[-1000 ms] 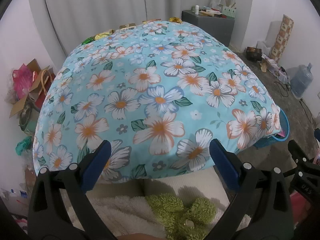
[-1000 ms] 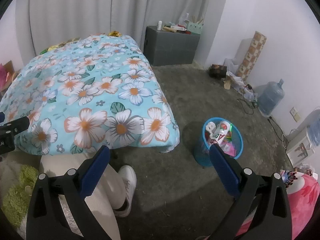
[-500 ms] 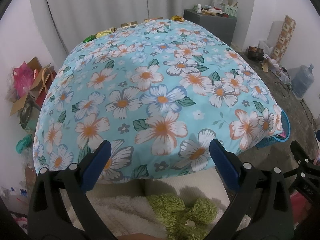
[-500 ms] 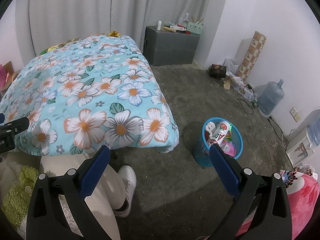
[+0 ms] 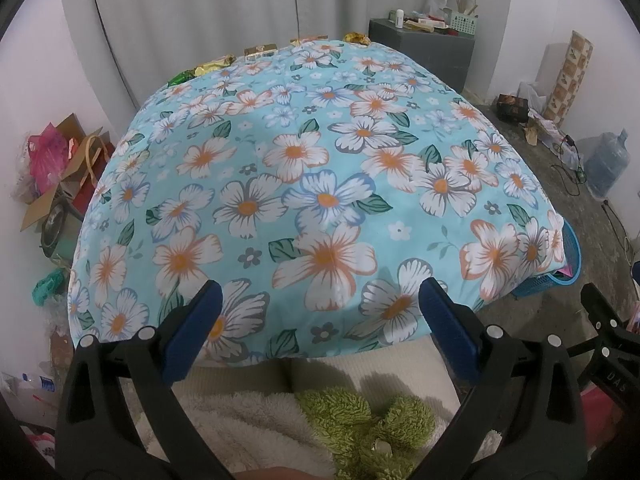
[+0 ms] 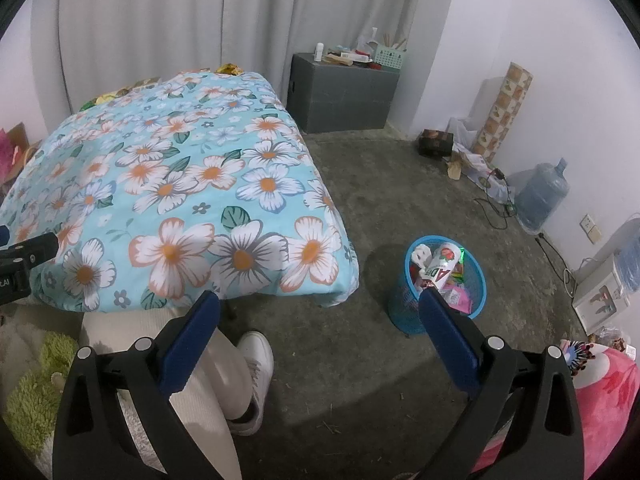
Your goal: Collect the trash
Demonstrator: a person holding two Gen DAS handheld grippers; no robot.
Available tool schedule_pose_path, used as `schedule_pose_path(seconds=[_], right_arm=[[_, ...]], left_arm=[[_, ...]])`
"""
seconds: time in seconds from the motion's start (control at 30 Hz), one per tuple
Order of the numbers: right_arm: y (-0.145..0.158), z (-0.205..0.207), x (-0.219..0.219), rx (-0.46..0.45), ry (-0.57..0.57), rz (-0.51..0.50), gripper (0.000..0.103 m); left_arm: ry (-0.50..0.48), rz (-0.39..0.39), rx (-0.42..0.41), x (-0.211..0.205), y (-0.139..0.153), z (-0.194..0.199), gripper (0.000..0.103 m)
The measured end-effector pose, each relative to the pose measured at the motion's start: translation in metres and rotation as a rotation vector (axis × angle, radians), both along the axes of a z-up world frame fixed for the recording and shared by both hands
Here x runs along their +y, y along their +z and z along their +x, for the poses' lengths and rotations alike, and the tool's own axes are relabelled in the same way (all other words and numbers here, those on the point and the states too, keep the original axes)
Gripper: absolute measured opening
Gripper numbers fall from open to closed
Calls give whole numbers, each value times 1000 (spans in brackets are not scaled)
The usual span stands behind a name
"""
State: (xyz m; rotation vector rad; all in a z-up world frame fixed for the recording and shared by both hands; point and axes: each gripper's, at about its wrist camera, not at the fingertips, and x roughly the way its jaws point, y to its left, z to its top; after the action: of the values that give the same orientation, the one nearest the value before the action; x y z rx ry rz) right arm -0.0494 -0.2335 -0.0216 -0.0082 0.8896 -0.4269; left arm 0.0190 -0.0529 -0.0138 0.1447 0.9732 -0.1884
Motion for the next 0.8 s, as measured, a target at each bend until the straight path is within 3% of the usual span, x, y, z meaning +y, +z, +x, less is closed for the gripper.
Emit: schedule_pose_path(seconds=[0.8], right_arm=[[0,-1,0,1,1,-1,97]], left_arm=[[-1,0,0,0,0,-1,94]])
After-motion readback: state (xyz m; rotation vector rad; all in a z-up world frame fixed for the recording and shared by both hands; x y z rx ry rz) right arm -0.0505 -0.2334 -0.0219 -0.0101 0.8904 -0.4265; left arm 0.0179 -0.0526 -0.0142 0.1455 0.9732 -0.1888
